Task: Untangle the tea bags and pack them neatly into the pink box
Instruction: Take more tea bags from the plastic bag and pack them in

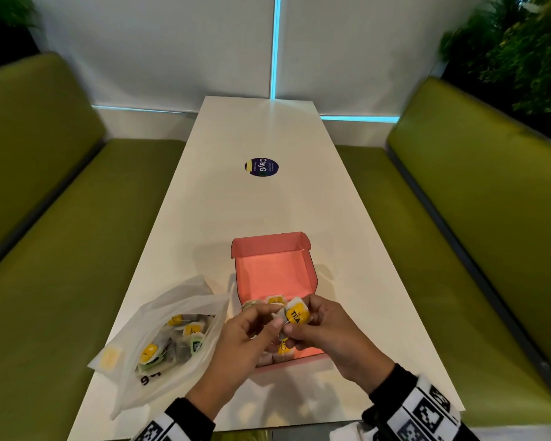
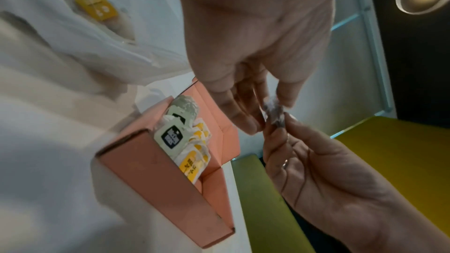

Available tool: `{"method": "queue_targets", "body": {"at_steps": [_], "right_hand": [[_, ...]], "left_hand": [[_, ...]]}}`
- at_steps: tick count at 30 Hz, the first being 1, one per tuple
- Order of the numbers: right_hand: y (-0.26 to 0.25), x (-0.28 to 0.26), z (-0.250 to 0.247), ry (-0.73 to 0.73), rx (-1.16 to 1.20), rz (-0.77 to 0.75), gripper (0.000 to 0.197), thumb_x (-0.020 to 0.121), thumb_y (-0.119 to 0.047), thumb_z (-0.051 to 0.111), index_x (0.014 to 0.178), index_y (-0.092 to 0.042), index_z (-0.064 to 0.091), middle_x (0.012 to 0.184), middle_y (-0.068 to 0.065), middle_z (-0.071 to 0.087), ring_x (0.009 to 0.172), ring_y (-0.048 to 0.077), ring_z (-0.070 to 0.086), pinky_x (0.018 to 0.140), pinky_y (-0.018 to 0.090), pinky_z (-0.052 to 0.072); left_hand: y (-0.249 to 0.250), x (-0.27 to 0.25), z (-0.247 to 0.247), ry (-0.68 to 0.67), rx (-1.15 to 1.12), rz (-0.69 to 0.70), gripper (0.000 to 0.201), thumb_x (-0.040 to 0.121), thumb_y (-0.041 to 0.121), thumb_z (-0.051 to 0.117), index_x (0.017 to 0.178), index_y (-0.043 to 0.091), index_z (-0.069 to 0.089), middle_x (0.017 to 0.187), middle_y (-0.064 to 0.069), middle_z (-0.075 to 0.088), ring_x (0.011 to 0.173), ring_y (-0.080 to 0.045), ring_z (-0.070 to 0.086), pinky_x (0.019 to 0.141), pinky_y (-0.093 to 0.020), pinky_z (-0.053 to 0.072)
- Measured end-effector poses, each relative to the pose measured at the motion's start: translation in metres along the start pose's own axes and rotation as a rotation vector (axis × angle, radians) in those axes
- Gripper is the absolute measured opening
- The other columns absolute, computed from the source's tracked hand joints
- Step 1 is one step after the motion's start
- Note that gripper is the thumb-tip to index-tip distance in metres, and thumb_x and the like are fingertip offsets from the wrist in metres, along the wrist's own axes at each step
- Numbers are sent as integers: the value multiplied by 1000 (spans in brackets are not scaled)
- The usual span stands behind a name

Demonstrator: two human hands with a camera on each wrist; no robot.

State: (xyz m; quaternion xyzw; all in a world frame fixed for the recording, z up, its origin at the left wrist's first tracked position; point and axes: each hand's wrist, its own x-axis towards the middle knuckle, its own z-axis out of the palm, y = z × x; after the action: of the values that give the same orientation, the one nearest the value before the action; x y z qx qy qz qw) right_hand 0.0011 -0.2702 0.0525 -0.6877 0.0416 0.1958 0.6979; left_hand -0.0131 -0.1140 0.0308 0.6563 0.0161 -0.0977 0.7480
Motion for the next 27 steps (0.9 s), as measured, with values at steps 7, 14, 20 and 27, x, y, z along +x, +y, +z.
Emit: {"method": "queue_targets", "body": {"at_steps": [7,14,20,27], "right_hand": [[-3,1,-5,167,-138,-10,10,85,-11,65,87,-1,66,71,2,61,53,10,59,51,19,43],[-5,-2,-8,140,-218,-41,21,78,-12,73,97,-12,65,80,1,68,59,13,60,51,19,44],[-12,0,-14,104,-543,-136,9,79,-5,69,87,-9,69,67,3,64,60,11,58,59,14,46],[-8,13,-38,257,-992,-279,4,82,-24,68,83,-22,64,66,-14,55,58,4,46,60,23,38]], "left_hand": [[-1,-1,0,60,-157,-72,12,87,-6,56,96,-3,64,82,-13,67,58,-14,65,50,-22,53],[-1,0,-3,42,-133,-121,11,89,-10,52,94,-7,60,81,-17,64,59,-17,64,53,-24,54],[-3,0,-3,48,-56,-88,13,86,-12,55,88,-2,62,77,-9,67,63,-16,66,53,-23,55],[-22,6,-26,182,518,149,23,81,6,68,78,28,67,73,12,67,60,-6,57,56,-11,44]]}}
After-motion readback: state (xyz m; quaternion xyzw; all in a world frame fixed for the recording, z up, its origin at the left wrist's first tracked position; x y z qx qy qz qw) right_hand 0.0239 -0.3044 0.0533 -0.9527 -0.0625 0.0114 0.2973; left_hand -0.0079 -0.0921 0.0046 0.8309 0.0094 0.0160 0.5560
